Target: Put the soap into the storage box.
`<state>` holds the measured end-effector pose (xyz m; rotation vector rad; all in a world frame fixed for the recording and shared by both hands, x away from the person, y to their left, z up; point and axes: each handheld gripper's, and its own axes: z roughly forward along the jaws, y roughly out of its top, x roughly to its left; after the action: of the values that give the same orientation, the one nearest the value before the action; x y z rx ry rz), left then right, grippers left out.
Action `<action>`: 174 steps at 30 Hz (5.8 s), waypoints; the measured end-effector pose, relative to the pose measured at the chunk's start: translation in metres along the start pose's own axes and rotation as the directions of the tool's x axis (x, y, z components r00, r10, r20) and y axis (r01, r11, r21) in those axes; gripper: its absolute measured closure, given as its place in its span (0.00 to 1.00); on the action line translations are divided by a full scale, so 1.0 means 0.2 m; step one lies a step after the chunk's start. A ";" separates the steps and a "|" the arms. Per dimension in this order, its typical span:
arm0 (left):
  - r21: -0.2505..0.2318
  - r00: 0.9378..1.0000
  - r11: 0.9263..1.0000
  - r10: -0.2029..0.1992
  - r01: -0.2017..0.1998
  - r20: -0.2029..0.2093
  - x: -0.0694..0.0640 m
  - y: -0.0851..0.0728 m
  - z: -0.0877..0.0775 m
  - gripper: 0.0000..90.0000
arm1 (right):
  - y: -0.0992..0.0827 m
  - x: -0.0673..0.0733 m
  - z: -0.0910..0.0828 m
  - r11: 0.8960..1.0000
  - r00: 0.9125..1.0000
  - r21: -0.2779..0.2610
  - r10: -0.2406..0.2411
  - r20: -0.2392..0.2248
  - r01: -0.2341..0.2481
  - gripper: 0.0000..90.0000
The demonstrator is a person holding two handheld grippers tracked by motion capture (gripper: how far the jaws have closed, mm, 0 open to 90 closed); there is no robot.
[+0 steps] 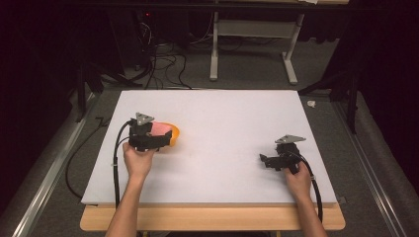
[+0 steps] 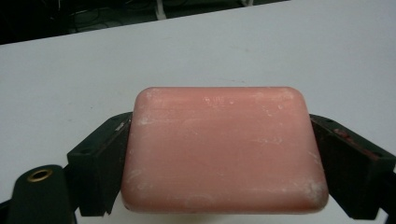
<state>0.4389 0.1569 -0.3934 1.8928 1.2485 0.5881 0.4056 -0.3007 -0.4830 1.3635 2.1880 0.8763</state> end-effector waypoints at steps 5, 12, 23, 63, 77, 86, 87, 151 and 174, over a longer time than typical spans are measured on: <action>-0.006 1.000 1.000 -0.005 0.005 -0.020 0.00 0.01 0.01 0.15 | 0.00 0.00 0.00 1.000 1.000 0.000 0.000 0.000 0.000 0.16; 0.011 0.999 1.000 -0.025 0.025 -0.020 0.02 0.01 0.05 0.15 | 0.00 0.00 0.00 1.000 1.000 0.000 0.000 -0.001 0.000 0.16; 0.043 0.999 0.998 -0.038 0.039 -0.032 0.05 0.04 0.11 0.15 | 0.00 0.00 0.00 1.000 1.000 0.000 0.000 0.000 0.000 0.16; 0.155 0.994 0.984 -0.078 0.089 -0.074 0.08 -0.01 0.32 0.15 | 0.00 0.00 0.00 1.000 1.000 0.001 -0.002 0.000 0.002 0.16; 0.178 0.993 0.979 -0.084 0.097 -0.083 0.09 -0.03 0.35 0.15 | 0.00 0.00 0.00 1.000 1.000 0.001 -0.001 0.000 0.001 0.16; 0.188 0.993 0.977 -0.092 0.104 -0.072 0.09 -0.04 0.37 0.15 | 0.00 0.00 0.00 1.000 1.000 0.001 -0.002 0.000 0.002 0.16; 0.183 0.993 0.977 -0.098 0.110 -0.072 0.09 -0.04 0.37 0.15 | 0.00 0.00 0.00 1.000 1.000 0.001 -0.002 0.000 0.002 0.16; -0.028 0.993 0.998 0.060 -0.058 0.101 -0.19 0.04 -0.01 0.18 | 0.00 0.00 0.00 1.000 1.000 0.000 0.000 0.000 0.000 0.16; -0.009 0.963 0.989 0.145 -0.147 0.226 -0.36 -0.03 -0.01 0.20 | 0.00 0.00 0.00 1.000 1.000 0.000 0.000 0.000 0.000 0.16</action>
<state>0.4048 0.0925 -0.3949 2.0076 0.9724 0.4287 0.4056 -0.3007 -0.4830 1.3632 2.1880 0.8759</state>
